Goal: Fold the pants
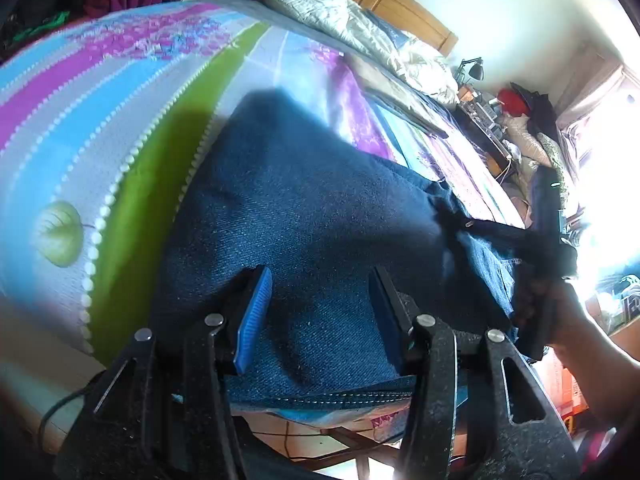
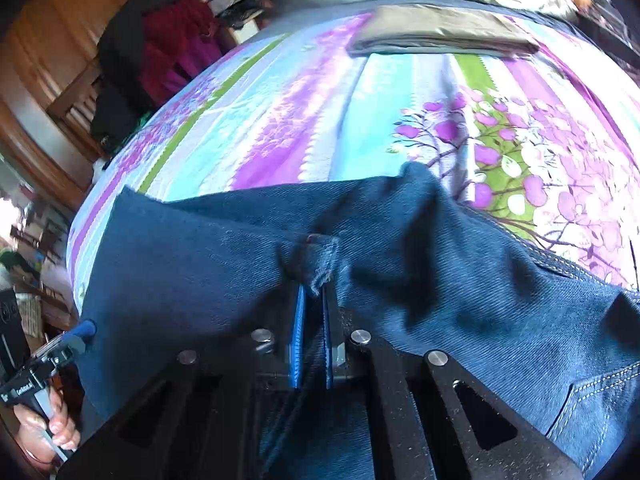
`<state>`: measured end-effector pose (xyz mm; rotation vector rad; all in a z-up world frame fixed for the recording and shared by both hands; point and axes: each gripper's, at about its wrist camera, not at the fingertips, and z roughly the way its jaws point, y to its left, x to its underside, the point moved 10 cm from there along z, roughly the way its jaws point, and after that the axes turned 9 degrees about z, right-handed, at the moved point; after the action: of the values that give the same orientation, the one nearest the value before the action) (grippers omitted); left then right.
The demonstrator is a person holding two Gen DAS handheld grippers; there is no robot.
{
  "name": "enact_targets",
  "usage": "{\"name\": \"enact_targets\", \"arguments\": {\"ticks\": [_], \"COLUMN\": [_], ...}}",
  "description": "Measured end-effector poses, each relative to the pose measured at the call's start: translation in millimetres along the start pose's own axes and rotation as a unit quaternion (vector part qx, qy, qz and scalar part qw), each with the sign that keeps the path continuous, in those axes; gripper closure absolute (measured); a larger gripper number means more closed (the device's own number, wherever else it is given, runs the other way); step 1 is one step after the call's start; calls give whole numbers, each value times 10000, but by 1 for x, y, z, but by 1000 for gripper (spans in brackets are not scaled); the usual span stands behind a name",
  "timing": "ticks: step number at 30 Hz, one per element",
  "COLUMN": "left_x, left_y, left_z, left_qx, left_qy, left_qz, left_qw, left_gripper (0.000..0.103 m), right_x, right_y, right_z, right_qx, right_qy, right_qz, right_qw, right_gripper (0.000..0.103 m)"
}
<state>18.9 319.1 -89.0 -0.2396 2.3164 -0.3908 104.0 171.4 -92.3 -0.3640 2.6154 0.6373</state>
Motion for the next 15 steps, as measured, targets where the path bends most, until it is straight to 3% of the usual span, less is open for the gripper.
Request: {"name": "enact_targets", "arguments": {"ticks": [2,5,9,13,14,15], "left_x": [-1,1,3,2,3,2], "left_y": [-1,0,-1,-6,-8,-8], "left_z": [0,-1,0,2,2,3], "left_qx": [-47,-22,-36,-73,-98,-106], "left_qy": [19,7,-11,16,29,36], "left_qz": [73,131,167,305,366,392], "left_qw": [10000,9999,9999,9995,9993,9992], "left_gripper": [51,51,49,40,39,38], "right_x": [-7,7,58,97,109,118], "right_y": [-10,-10,27,60,57,45], "right_z": [-22,-62,-89,-85,-74,-62], "right_qx": [458,311,-149,-493,-437,-123], "right_qy": [-400,-612,-328,-60,122,206], "right_qz": [137,204,-812,-1478,-1549,-1626], "right_qw": [9981,9974,9961,9878,9869,9864], "right_gripper": [50,50,74,76,78,89]}}
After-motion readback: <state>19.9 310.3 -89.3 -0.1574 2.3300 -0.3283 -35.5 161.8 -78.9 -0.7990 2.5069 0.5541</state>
